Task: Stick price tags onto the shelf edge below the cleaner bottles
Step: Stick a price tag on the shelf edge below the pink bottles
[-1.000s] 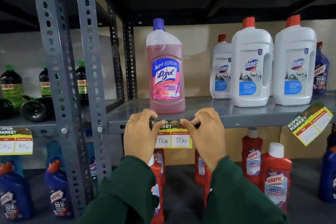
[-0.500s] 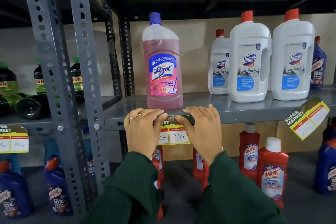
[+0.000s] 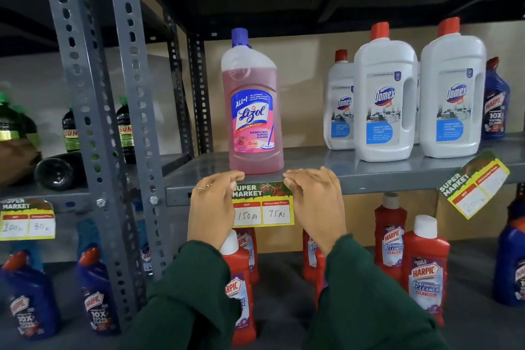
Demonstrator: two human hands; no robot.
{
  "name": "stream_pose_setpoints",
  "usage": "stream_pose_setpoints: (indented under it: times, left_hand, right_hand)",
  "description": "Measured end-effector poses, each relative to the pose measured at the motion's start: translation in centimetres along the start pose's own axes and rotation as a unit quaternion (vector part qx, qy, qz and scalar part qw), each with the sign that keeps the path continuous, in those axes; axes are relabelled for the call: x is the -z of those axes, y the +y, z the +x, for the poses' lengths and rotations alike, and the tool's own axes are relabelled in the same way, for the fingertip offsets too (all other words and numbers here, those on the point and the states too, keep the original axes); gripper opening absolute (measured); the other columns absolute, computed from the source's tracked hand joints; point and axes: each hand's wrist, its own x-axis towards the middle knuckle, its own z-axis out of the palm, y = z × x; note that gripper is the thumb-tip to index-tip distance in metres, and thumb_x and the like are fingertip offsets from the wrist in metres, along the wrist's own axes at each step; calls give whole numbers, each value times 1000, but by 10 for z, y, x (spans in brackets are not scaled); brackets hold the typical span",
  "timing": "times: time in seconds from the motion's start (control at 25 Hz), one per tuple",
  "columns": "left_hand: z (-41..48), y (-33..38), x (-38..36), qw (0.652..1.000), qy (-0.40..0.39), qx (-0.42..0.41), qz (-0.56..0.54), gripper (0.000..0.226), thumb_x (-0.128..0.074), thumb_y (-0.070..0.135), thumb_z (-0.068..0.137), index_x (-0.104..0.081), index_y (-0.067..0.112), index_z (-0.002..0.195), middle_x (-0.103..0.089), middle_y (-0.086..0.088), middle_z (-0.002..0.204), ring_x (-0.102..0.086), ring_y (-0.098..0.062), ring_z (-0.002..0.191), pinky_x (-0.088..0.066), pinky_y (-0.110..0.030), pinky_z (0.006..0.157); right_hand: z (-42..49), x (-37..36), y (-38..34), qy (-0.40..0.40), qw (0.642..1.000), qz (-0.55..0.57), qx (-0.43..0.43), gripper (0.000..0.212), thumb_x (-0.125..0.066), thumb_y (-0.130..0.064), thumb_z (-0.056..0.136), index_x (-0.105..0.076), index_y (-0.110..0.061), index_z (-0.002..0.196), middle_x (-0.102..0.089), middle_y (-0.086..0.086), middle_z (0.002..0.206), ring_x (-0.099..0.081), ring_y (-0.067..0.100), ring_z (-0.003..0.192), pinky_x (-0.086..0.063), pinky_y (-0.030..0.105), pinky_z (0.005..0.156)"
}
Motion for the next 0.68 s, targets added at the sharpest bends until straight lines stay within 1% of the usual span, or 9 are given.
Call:
stream_pose_setpoints:
  times: [0.12,0.16,0.24,0.28,0.32,0.4,0.44,0.56,0.68]
  left_hand:
    - [0,4,0,1000,11,9,-1,38,-37,-7,90,-57,18,111,-64,0,107,-48,-12,102,-38,-13,85]
    - [1,7,0,999,22,27,-10,42,-35,-9,89,-54,19,114,-63,-2,112,-49,-11,103,-35,-12,84]
    - [2,19,-3,997,58,51,-21,43,-33,-6,89,-50,20,118,-61,-4,114,-46,-13,109,-32,-18,87]
    - [1,30,-9,996,80,40,-8,39,-34,-3,90,-50,19,118,-61,-6,112,-44,-17,110,-34,-24,88]
    - [0,43,-17,995,95,14,13,35,-35,1,91,-51,17,118,-62,-9,109,-45,-22,110,-38,-31,89]
    - [-4,72,-41,993,92,-56,48,30,-37,6,89,-56,11,112,-65,-16,104,-51,-33,104,-44,-46,89]
    - [-6,86,-54,992,80,-82,61,30,-39,7,87,-57,8,110,-66,-18,103,-54,-36,101,-45,-49,89]
    - [-11,129,-102,987,34,-122,97,27,-46,7,85,-59,5,108,-68,-19,101,-57,-37,99,-45,-51,91]
    - [-14,169,-153,981,-19,-148,125,24,-56,6,85,-58,3,109,-67,-20,104,-58,-36,101,-39,-52,99]
  right_hand:
    - [0,4,-1,-35,999,-21,12,18,-59,-16,87,-63,-6,101,-72,13,103,-60,29,101,-35,42,101]
    - [0,7,-1,-46,998,-25,16,18,-60,-15,86,-63,-4,100,-71,16,101,-60,31,99,-38,42,98]
    - [1,16,3,-54,998,8,19,14,-56,-8,87,-62,-1,98,-70,20,98,-61,35,95,-45,44,90]
    - [1,24,7,-60,997,40,17,16,-53,-4,88,-61,-1,101,-69,21,101,-60,35,96,-48,45,88]
    - [2,31,14,-67,995,70,15,20,-49,-2,89,-60,-3,106,-68,20,107,-59,33,102,-48,43,90]
    - [2,50,33,-72,994,85,15,28,-47,2,89,-57,-7,114,-63,17,120,-53,29,116,-41,39,101]
    - [2,61,46,-63,996,66,21,32,-48,6,87,-57,-6,115,-61,17,123,-48,29,121,-36,39,106]
    - [4,107,97,-20,997,-51,48,44,-53,16,69,-59,-1,109,-61,20,122,-44,38,124,-25,53,110]
    - [11,151,150,-29,985,-170,28,48,-56,10,68,-55,-2,114,-56,16,129,-33,36,133,-12,55,113]
